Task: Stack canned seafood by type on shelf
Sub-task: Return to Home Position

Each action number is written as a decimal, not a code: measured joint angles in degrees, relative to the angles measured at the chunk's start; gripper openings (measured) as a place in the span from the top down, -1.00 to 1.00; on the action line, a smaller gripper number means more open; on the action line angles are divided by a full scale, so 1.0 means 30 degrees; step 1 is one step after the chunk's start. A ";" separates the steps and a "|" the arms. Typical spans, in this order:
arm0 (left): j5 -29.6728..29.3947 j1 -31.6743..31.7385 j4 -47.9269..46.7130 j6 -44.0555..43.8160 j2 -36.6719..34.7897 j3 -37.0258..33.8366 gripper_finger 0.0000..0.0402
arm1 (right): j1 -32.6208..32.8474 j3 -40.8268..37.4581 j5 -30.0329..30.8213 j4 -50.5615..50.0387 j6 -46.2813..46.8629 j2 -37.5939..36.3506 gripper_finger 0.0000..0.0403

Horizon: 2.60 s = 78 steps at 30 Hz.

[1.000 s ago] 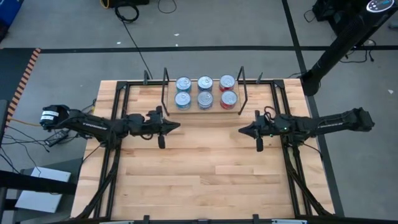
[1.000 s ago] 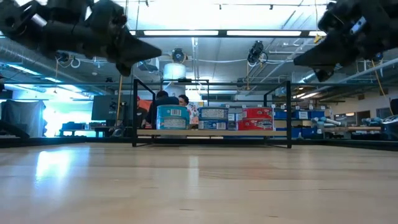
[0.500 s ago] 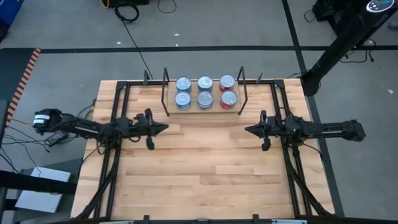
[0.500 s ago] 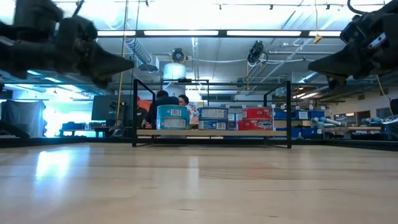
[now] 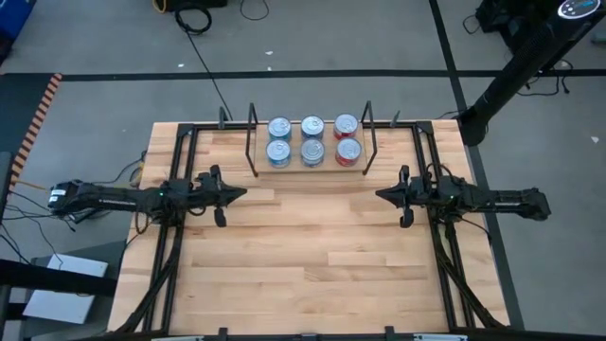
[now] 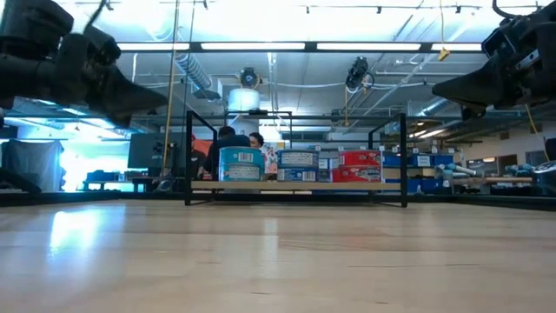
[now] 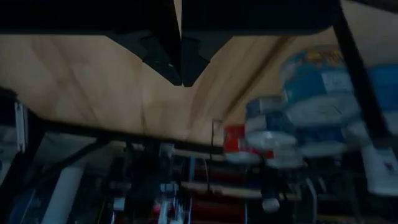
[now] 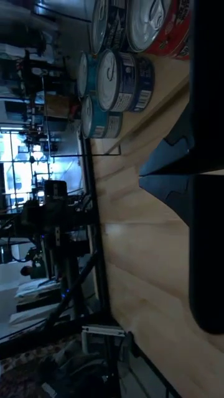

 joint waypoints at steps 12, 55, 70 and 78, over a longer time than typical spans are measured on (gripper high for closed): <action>-0.0909 0.0019 -0.6554 0.1570 -0.8897 0.0011 1.00 | -0.0078 0.0007 -0.0063 -0.0015 -0.0527 -0.0517 1.00; -0.1807 0.0328 -0.5042 0.0470 -0.5623 -0.0015 0.96 | -0.1229 0.0022 0.1588 0.0269 -0.1104 0.0465 0.95; -0.1751 0.0328 -0.5002 0.0470 -0.5623 -0.0022 0.96 | -0.1229 0.0015 0.1588 0.0269 -0.1104 0.0465 0.94; -0.1751 0.0328 -0.5002 0.0470 -0.5623 -0.0022 0.96 | -0.1229 0.0015 0.1588 0.0270 -0.1097 0.0465 0.94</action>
